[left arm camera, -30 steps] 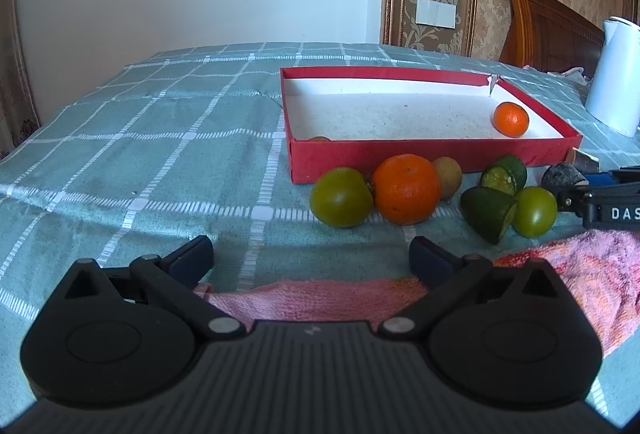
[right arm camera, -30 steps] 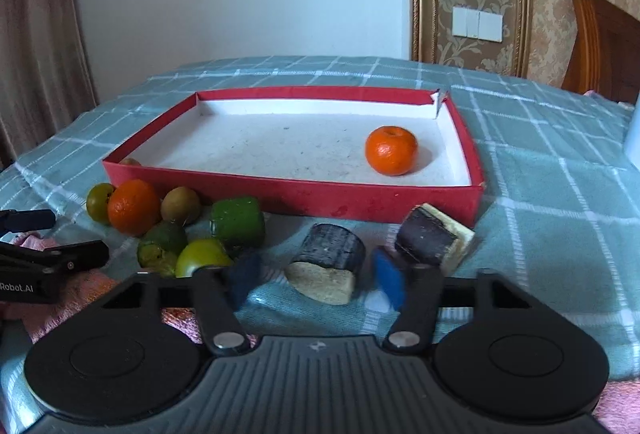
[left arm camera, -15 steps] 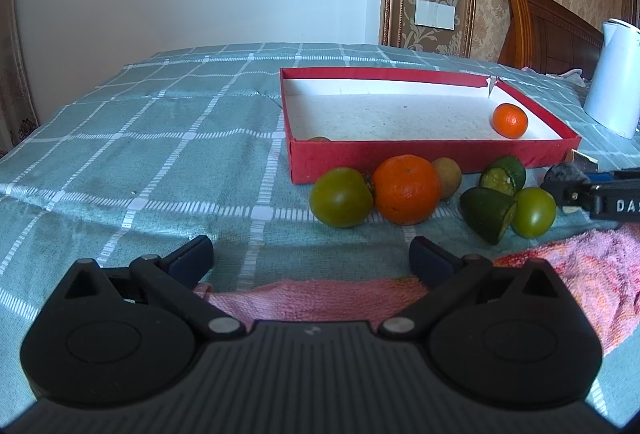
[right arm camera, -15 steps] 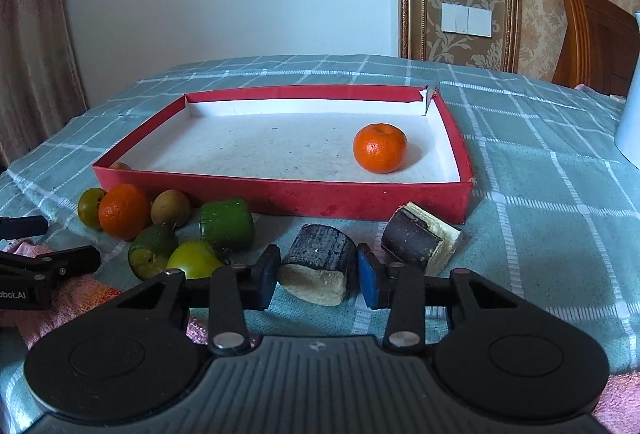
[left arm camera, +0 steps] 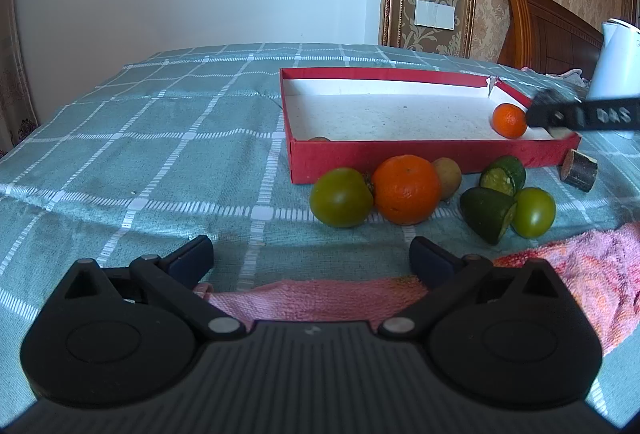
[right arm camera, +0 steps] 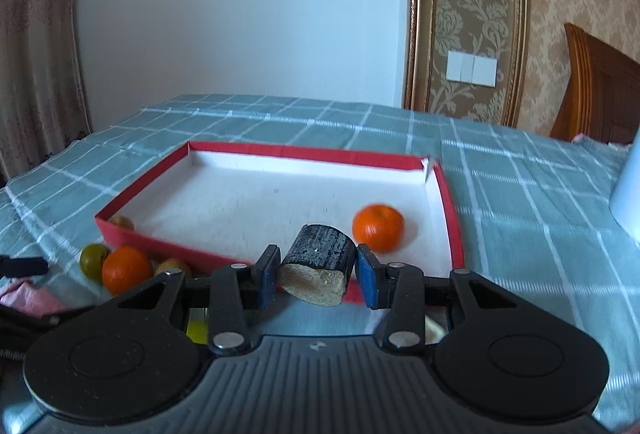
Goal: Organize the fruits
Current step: 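Carry the sugarcane piece into the box and open the right tool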
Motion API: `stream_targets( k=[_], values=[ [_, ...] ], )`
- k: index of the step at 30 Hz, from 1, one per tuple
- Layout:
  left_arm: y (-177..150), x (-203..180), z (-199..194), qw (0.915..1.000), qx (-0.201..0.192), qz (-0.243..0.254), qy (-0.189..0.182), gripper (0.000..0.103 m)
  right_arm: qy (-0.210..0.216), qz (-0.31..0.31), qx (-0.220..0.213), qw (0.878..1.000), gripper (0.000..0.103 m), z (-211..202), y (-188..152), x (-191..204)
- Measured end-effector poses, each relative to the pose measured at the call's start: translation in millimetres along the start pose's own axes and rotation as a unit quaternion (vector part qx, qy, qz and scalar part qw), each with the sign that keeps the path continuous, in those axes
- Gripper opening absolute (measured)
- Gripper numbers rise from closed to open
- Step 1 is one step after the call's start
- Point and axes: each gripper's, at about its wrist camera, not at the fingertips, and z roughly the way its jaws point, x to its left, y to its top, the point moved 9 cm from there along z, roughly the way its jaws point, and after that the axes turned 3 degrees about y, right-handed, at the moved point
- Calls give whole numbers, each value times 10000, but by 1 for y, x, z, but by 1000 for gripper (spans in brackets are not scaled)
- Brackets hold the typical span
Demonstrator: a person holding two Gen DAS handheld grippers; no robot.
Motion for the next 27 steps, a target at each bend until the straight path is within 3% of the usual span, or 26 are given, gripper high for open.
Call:
stream_targets(
  k=[17,27],
  values=[
    [0,0,0,10000,1,-1,-4,103,-125,-78,620,9980,40,98,20,1],
    [0,0,0,10000,6,14,7,103,-81,77,841,9964,40,114,14,-3]
  ],
)
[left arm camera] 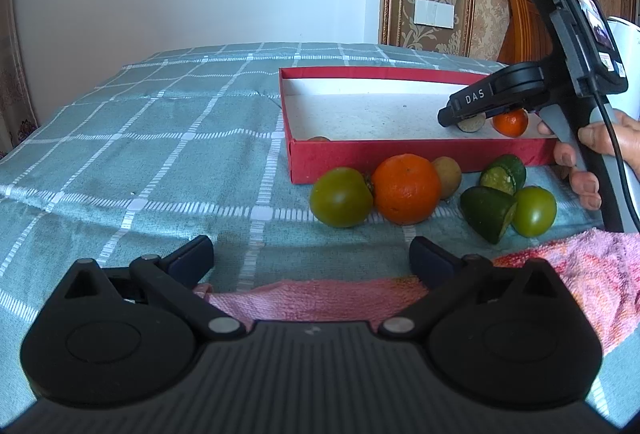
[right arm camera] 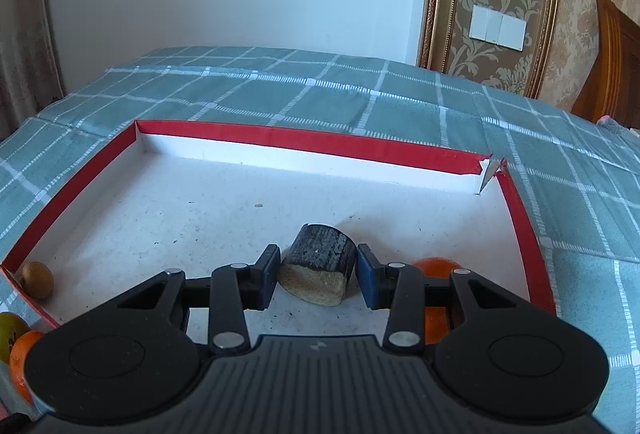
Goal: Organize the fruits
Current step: 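Carry the sugarcane piece into the box and open the right tool, then withdraw the right tool from the box back toward the fruits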
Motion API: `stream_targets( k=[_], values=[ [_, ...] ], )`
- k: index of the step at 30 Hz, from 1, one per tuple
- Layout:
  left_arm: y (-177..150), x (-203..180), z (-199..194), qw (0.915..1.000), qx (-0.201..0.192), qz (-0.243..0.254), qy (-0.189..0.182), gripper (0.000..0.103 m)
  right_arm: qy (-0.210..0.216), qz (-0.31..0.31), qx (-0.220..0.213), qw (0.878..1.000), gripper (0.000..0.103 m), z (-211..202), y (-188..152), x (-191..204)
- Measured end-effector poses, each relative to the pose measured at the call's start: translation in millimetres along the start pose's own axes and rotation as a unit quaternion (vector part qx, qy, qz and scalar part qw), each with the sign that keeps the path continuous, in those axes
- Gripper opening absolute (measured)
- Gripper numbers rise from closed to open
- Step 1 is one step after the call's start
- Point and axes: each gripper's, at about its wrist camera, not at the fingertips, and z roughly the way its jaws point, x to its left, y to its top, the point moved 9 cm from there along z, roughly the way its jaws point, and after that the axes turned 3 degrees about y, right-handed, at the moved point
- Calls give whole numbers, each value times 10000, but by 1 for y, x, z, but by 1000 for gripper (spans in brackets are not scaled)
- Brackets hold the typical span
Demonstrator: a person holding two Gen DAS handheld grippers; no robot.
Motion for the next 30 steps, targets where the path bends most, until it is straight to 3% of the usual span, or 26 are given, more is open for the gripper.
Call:
stream_targets(
  k=[12,17,24,30],
  values=[
    [0,-2,2,10000,22,46,34,103,32,-38,-56,10000,45,-1,-1,1],
    [0,-2,2,10000,22,46,35,103,14,-59,-233,9997,68,-13,0,4],
    [0,-2,2,10000,21,46,34,103,87,205,-403,9989,68,-33,-3,-5],
    [0,-2,2,10000,21,46,33,103,159,285,-540,9980,68,-73,-28,-2]
  ],
)
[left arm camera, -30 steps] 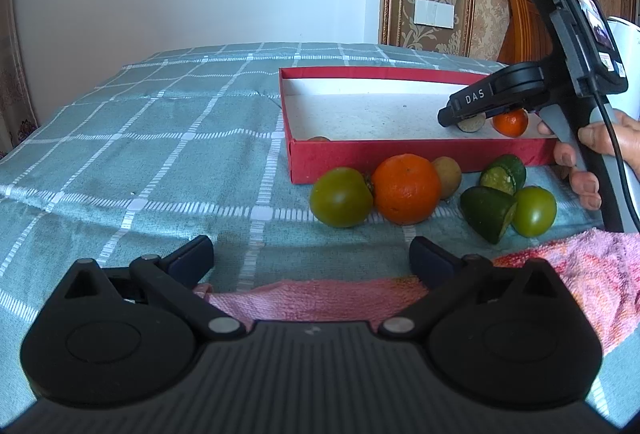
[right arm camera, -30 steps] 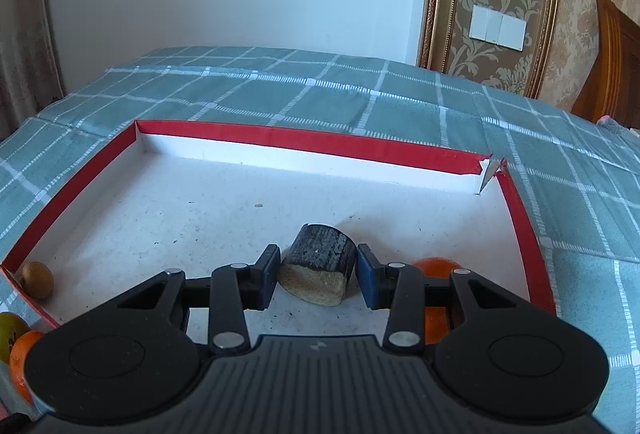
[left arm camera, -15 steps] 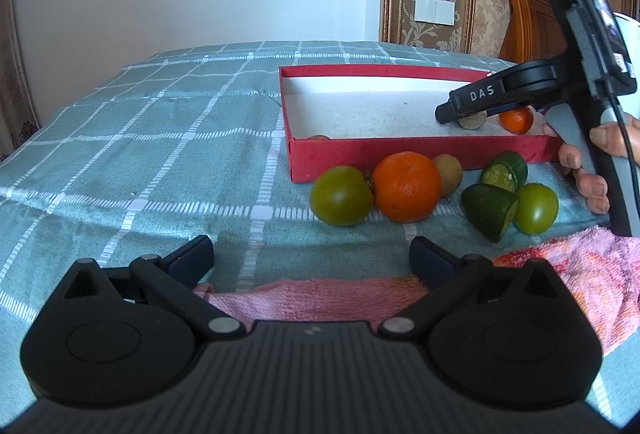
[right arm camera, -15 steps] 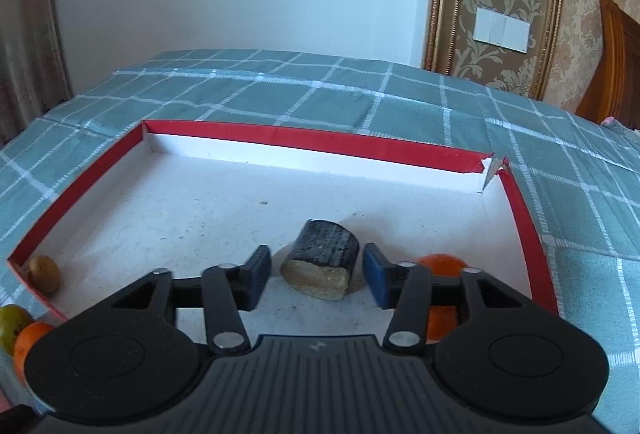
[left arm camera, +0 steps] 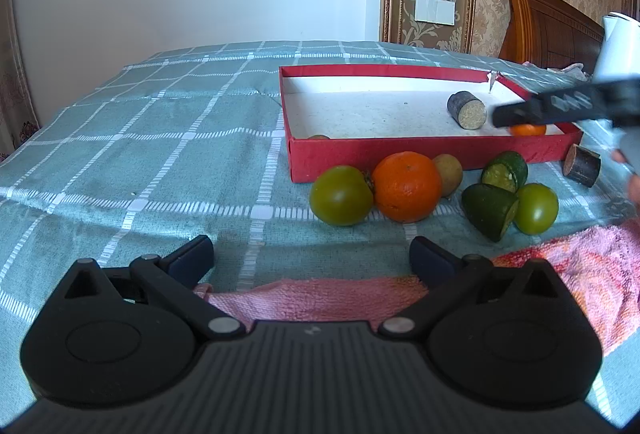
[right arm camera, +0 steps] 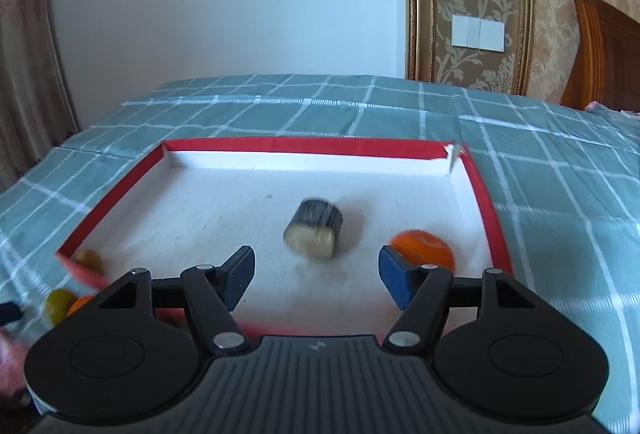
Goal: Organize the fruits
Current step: 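Withdraw the right tool from the box back toward the fruits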
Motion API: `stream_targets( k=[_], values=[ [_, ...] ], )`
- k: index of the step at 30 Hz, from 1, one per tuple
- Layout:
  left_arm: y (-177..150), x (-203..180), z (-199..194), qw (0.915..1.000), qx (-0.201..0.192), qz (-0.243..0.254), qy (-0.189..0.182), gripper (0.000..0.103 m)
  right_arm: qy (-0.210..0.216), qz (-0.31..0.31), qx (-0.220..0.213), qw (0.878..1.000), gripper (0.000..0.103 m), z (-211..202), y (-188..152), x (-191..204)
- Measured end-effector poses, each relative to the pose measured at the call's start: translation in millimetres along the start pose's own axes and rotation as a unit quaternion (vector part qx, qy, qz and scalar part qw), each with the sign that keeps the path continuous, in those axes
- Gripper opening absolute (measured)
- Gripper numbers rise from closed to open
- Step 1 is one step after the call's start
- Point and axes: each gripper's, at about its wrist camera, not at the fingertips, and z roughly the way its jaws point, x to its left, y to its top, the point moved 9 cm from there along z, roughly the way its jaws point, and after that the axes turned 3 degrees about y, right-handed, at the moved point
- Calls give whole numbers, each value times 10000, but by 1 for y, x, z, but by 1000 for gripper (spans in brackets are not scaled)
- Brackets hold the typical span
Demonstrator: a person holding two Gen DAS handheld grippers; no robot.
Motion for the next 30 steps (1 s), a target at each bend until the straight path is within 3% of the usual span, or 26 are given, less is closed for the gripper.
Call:
stream_targets(
  k=[5,10,21,30],
  values=[
    [0,0,0,10000,0,0,1,103,-144,-401,-174,9989,69,-41,-32,4],
    [0,0,0,10000,1,0,2,103,-99,-245,-77,9996,69,-56,-53,-6],
    [0,0,0,10000,1,0,1,103,-227,50,240,9994,70,-52,-71,-32],
    [2,-1,0,9999,1,40,117,103,-102,-85,353,9993,84,-49,-73,-26]
  ],
)
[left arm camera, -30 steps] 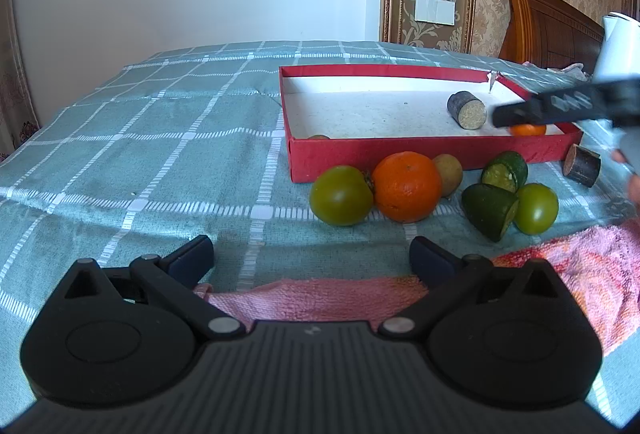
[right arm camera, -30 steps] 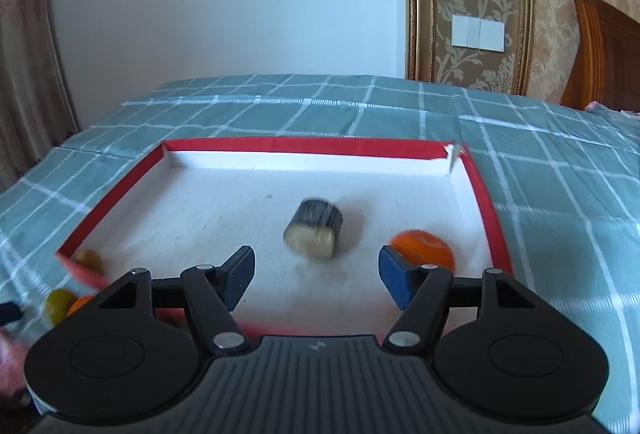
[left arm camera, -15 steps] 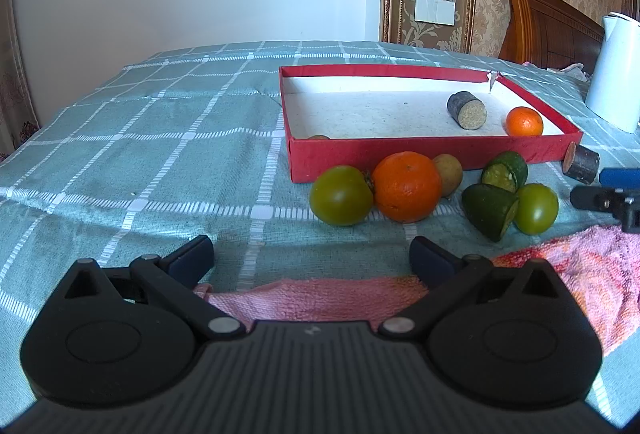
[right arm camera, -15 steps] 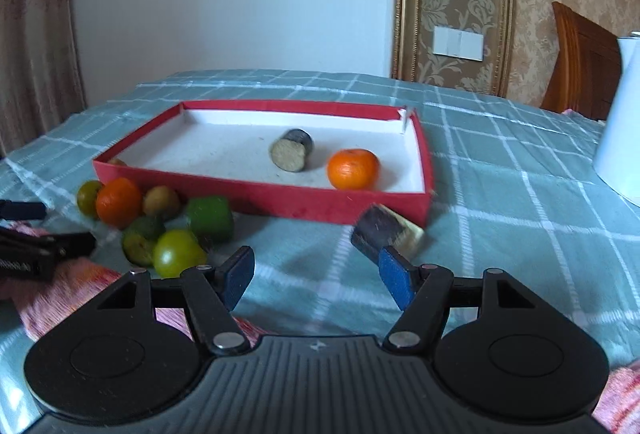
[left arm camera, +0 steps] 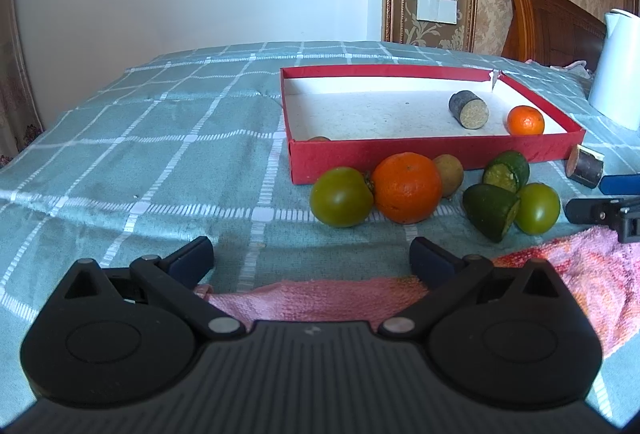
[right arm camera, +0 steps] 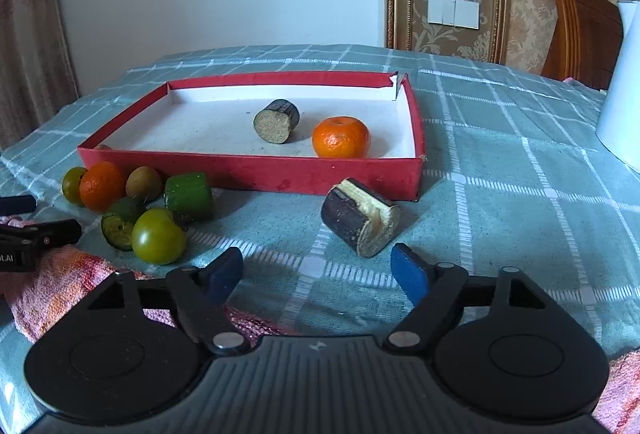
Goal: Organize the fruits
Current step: 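Withdraw the right tool from the box back toward the fruits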
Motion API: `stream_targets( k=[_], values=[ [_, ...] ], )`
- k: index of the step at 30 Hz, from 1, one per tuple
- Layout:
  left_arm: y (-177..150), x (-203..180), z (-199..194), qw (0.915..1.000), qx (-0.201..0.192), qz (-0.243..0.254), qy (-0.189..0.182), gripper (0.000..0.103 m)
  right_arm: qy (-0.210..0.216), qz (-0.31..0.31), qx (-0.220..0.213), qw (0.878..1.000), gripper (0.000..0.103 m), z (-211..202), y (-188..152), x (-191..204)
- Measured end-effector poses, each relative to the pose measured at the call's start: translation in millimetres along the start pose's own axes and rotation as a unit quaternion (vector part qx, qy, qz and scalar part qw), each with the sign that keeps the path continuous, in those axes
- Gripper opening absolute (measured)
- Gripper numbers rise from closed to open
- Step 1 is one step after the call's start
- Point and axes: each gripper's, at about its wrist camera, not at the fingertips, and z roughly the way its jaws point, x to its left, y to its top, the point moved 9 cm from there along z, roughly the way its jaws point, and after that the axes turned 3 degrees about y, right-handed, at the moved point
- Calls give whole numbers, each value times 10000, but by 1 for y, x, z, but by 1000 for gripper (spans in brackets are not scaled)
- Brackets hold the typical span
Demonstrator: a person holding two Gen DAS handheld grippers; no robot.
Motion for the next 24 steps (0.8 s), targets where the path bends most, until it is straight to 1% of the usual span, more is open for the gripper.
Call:
stream_targets(
  k=[3,7,9,12,14,15,17,18,21,23,24],
  values=[
    [2,-1,-1,10000,-28,-52,49,102,4,-9,4,10000,84,0,0,0],
    [10,-1,-3,9998,-126,-118,96,97,70,55,-13,10000,85,-1,0,-1],
    [17,-3,-1,9999,-110,41,127,98,81,64,-15,9999,85,-2,0,-1],
    [27,-6,1,9991,-196,354,127,98,73,52,-8,10000,86,-2,1,-1],
    [30,-9,4,9980,-117,621,-77,97,73,50,-7,10000,86,-2,1,-1],
    [30,-10,4,9969,-115,738,-254,97,72,49,-7,10000,86,-2,1,-1],
    [27,-13,4,9931,-107,918,-722,96,69,43,-5,10000,86,-2,0,-1],
    [27,-14,4,9915,-103,970,-861,95,67,41,-3,10000,86,-2,1,-1],
    [26,-18,5,9874,-43,1122,-1113,89,64,33,0,10000,86,-2,1,-1],
    [24,-20,10,9856,70,1292,-1090,72,56,22,3,10000,86,-2,0,0],
    [23,-22,11,9844,128,1361,-1109,69,54,18,5,10000,86,-1,0,0]
  ],
)
